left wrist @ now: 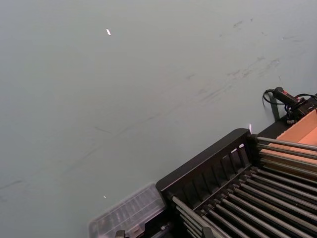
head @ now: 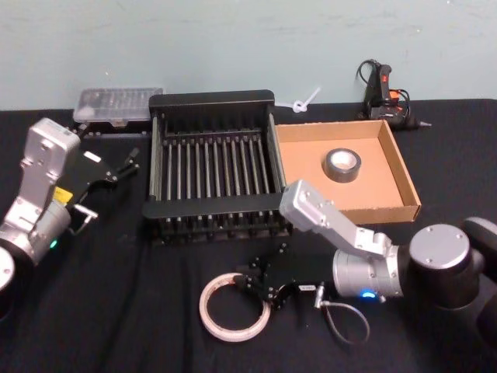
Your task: Pick up the white tape and place it into the black box , Pick up the silver tape and place it into the brown box.
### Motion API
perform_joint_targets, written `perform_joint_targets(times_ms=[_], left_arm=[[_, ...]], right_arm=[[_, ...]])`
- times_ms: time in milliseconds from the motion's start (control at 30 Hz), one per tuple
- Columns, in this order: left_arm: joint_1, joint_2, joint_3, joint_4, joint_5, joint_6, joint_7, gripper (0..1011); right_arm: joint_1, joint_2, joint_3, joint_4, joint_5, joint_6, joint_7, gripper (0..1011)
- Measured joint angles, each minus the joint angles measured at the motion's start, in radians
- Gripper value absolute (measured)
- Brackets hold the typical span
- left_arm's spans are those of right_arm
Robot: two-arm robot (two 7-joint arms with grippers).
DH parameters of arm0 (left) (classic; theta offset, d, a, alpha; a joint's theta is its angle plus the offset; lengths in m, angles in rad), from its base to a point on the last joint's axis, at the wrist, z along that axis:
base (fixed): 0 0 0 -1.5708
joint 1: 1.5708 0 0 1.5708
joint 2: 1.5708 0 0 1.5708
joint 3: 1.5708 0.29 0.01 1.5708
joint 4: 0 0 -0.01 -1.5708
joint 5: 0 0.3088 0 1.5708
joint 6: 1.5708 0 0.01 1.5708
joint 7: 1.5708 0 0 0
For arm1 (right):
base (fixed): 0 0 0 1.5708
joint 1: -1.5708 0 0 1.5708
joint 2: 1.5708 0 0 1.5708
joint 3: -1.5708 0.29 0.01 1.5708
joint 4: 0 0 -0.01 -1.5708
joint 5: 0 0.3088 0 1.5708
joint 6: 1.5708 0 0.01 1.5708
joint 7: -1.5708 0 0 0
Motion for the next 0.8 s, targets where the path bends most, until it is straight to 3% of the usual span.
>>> perform_joint_targets(times_ms=[500, 800], left_arm=[[0.0, 0.0, 0.0, 0.0, 0.0, 0.0, 0.0, 1001], [0.0, 0.0, 0.0, 0.0, 0.0, 0.0, 0.0, 1001]], right_arm=[[-0.012, 0.071, 0.049, -0.119, 0.063, -0.043, 0.005, 99], [0.004, 0.076, 0.076, -0.141, 0.082, -0.062, -0.024, 99]])
